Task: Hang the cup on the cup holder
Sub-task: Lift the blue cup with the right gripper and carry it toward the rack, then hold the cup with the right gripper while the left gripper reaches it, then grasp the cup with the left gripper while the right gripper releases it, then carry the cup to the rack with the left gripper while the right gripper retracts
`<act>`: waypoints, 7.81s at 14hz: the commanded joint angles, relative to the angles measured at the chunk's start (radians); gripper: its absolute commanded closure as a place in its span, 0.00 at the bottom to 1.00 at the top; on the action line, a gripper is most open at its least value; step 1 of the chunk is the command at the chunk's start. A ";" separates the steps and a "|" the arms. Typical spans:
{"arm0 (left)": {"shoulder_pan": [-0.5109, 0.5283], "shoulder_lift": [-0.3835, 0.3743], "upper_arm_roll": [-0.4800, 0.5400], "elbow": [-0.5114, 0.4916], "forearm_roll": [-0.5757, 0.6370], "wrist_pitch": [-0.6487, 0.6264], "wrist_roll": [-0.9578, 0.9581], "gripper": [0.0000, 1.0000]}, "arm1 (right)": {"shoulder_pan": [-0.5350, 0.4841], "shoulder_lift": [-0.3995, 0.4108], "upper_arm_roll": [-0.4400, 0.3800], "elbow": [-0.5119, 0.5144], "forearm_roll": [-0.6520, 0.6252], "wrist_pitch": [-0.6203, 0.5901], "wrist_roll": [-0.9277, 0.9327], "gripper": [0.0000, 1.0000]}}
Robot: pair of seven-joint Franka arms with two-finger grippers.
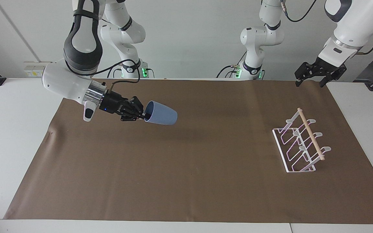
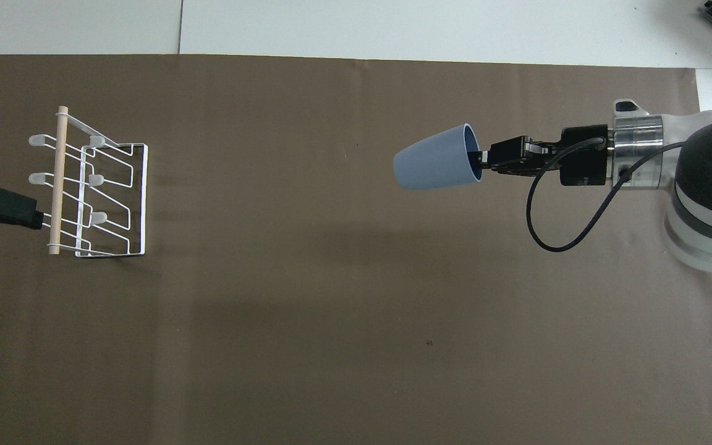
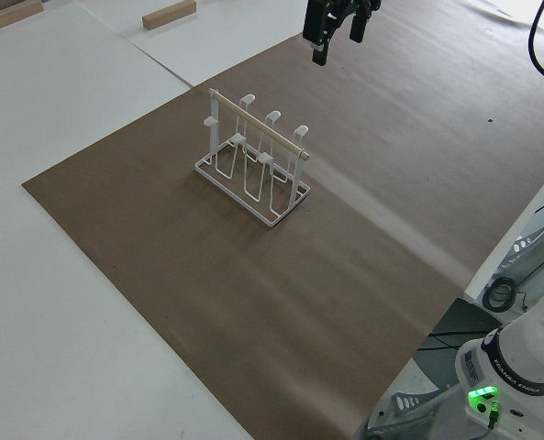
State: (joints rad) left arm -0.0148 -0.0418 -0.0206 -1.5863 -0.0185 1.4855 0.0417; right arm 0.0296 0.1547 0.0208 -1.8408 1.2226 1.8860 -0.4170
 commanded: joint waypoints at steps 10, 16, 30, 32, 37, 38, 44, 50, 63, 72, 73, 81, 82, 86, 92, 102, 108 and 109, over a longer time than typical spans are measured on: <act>0.007 -0.015 -0.006 -0.006 0.017 -0.011 0.006 0.00 | 0.225 -0.118 0.004 -0.199 0.618 0.185 -0.128 1.00; 0.007 -0.013 -0.007 -0.006 0.017 -0.004 0.001 0.00 | 0.296 -0.109 0.005 -0.206 0.615 0.214 -0.141 1.00; -0.057 0.006 -0.080 0.026 -0.264 0.076 -1.000 0.00 | 0.380 -0.106 0.010 -0.193 0.620 0.268 -0.143 1.00; -0.054 0.014 -0.088 0.029 -0.337 0.117 -1.188 0.00 | 0.378 -0.106 0.008 -0.193 0.618 0.269 -0.143 1.00; -0.056 0.013 -0.121 0.025 -0.414 0.160 -1.564 0.00 | 0.378 -0.106 0.008 -0.193 0.617 0.269 -0.143 1.00; -0.057 0.013 -0.122 0.023 -0.428 0.185 -1.638 0.00 | 0.378 -0.106 0.008 -0.193 0.617 0.269 -0.143 1.00; -0.088 0.002 -0.165 -0.003 -0.469 0.208 -1.871 0.00 | 0.378 -0.106 0.008 -0.195 0.611 0.269 -0.143 1.00; -0.116 -0.009 -0.168 -0.073 -0.492 0.321 -2.047 0.00 | 0.377 -0.106 0.008 -0.195 0.607 0.269 -0.143 1.00; -0.183 -0.038 -0.168 -0.152 -0.526 0.397 -2.044 0.00 | 0.375 -0.104 0.008 -0.195 0.606 0.271 -0.143 1.00; -0.183 -0.036 -0.168 -0.152 -0.525 0.436 -2.071 0.68 | 0.372 -0.104 0.008 -0.195 0.606 0.269 -0.143 1.00; -0.182 -0.035 -0.168 -0.153 -0.525 0.444 -2.073 0.90 | 0.372 -0.104 0.008 -0.193 0.606 0.269 -0.143 1.00; -0.178 -0.035 -0.167 -0.152 -0.518 0.447 -2.060 1.00 | 0.372 -0.104 0.008 -0.193 0.607 0.294 -0.129 1.00; -0.178 -0.035 -0.167 -0.152 -0.518 0.446 -2.057 1.00 | 0.375 -0.104 0.008 -0.193 0.607 0.300 -0.129 1.00; -0.174 -0.035 -0.167 -0.153 -0.515 0.446 -2.044 1.00 | 0.375 -0.104 0.008 -0.193 0.610 0.300 -0.117 0.85; -0.169 -0.036 -0.167 -0.162 -0.515 0.449 -2.036 1.00 | 0.375 -0.104 0.008 -0.193 0.610 0.303 -0.114 0.22; -0.140 -0.052 -0.159 -0.213 -0.338 0.469 -1.869 1.00 | 0.299 -0.107 0.001 -0.166 0.260 0.354 -0.076 0.00; -0.067 -0.075 -0.159 -0.261 -0.167 0.467 -1.495 1.00 | 0.199 -0.106 -0.001 -0.147 -0.099 0.354 -0.017 0.00; -0.042 -0.073 -0.157 -0.261 -0.158 0.467 -1.435 1.00 | 0.179 -0.104 -0.001 -0.146 -0.148 0.354 -0.017 0.00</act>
State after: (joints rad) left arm -0.0915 -0.0772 -0.1773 -1.8043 -0.2191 1.9309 -1.5075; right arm 0.2435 0.0581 0.0091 -1.9872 1.1653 2.2249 -0.4558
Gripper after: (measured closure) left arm 0.233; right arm 0.000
